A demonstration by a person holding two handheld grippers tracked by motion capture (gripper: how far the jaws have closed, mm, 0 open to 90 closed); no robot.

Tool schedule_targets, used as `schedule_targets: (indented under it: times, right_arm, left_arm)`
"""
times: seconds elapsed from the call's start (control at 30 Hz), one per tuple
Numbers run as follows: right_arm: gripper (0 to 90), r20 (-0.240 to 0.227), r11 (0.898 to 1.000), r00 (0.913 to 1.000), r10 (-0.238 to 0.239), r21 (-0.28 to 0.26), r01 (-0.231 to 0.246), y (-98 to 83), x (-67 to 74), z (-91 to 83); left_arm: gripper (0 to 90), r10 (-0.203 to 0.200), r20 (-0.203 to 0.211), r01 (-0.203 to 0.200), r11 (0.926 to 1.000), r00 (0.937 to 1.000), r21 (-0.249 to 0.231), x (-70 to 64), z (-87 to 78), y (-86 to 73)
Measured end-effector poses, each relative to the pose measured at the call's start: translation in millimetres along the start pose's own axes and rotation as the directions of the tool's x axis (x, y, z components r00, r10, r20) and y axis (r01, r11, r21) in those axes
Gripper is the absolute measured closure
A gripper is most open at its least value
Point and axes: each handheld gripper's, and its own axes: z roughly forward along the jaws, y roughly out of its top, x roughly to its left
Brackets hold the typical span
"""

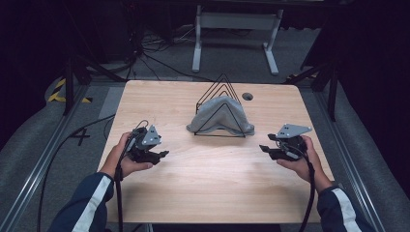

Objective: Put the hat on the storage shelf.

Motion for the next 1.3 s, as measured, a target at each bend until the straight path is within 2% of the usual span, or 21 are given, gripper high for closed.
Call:
schedule_targets:
  times: [0.13,0.23,0.33,0.4,0.5,0.63,0.67,0.7,0.73,0.77,0.83,0.93,1.0,1.03,1.13,1.3]
  right_arm:
    - [44.2,0.009,1.0,1.0,0.002,0.012,-0.002,-13.5,2.3,-3.7]
    - [44.3,0.008,1.0,1.0,-0.003,0.022,0.003,-26.0,4.4,-6.7]
    - [42.8,0.005,1.0,0.9999,0.014,0.024,-0.014,-39.3,6.4,-10.4]
    - [41.8,0.019,1.0,0.9998,0.008,0.03,-0.009,-48.0,7.8,-11.7]
    - [40.3,0.015,0.999,0.9998,0.016,0.048,-0.016,-63.3,9.4,-13.1]
    - [37.8,0.005,0.997,0.9989,0.048,0.06,-0.048,-81.5,12.1,-15.0]
    - [37.2,0.005,0.997,0.9988,0.05,0.06,-0.05,-85.1,12.3,-15.2]
    - [36.5,-0.001,0.996,0.998,0.063,0.063,-0.062,-92.1,12.8,-16.1]
    - [36.2,-0.004,0.996,0.9981,0.062,0.067,-0.062,-96.8,13.0,-17.1]
    - [35.9,-0.013,0.996,0.9974,0.071,0.064,-0.07,-101.6,12.5,-18.6]
    - [35.1,-0.029,0.993,0.9944,0.102,0.055,-0.1,-110.3,11.5,-20.6]
    - [32.6,-0.024,0.988,0.9887,0.148,0.044,-0.147,-125.7,9.5,-22.7]
    - [30.6,-0.034,0.983,0.982,0.186,0.017,-0.185,-133.4,7.7,-24.4]
    - [29.7,-0.028,0.979,0.9787,0.204,-0.002,-0.204,-136.9,7.6,-25.0]
    - [27.3,-0.01,0.976,0.976,0.218,0.001,-0.218,-139.0,6.8,-26.7]
    - [25.7,0.012,0.97,0.9704,0.241,0.002,-0.241,-139.5,5.3,-26.6]
  left_arm:
    - [36.0,0.001,-0.001,-0.001,0.9999,1.0,0.016,-5.4,-2.7,-9.2]
    - [33.4,0.003,-0.016,-0.003,0.9991,0.9999,0.042,-9.4,-4.7,-18.1]
    - [32.1,-0.019,-0.002,0.019,0.9993,0.9998,0.033,-12.0,-6.9,-28.1]
    - [31.2,-0.02,-0.003,0.02,0.9989,0.9998,0.043,-15.1,-6.4,-35.3]
    - [29.9,-0.026,-0.002,0.026,0.9985,0.9997,0.049,-19.8,-4.5,-46.5]
    - [28.9,-0.041,0.01,0.04,0.9975,0.9991,0.058,-25.8,-0.6,-61.7]
    - [28.4,-0.055,0.024,0.053,0.9968,0.9982,0.06,-27.9,1.2,-68.2]
    - [28.4,-0.055,0.024,0.053,0.9968,0.9982,0.06,-27.9,1.2,-68.2]
    - [28.4,-0.08,0.043,0.078,0.9952,0.9958,0.059,-29.1,2.5,-77.0]
    - [28.4,-0.08,0.043,0.078,0.9952,0.9958,0.059,-29.1,2.5,-77.0]
    - [28.3,-0.114,0.053,0.112,0.9929,0.9921,0.041,-31.1,3.4,-89.9]
    - [27.8,-0.151,0.065,0.151,0.9885,0.9864,0.016,-30.2,0.6,-98.8]
    - [26.8,-0.194,0.103,0.195,0.9808,0.9756,0.0,-30.2,0.4,-104.8]
    - [26.0,-0.219,0.128,0.223,0.9747,0.9673,-0.018,-31.3,1.4,-108.3]
    - [20.0,-0.217,0.128,0.226,0.9718,0.9678,-0.065,-36.6,1.8,-114.6]
    - [19.2,-0.226,0.118,0.235,0.9698,0.9668,-0.065,-37.5,1.5,-115.1]
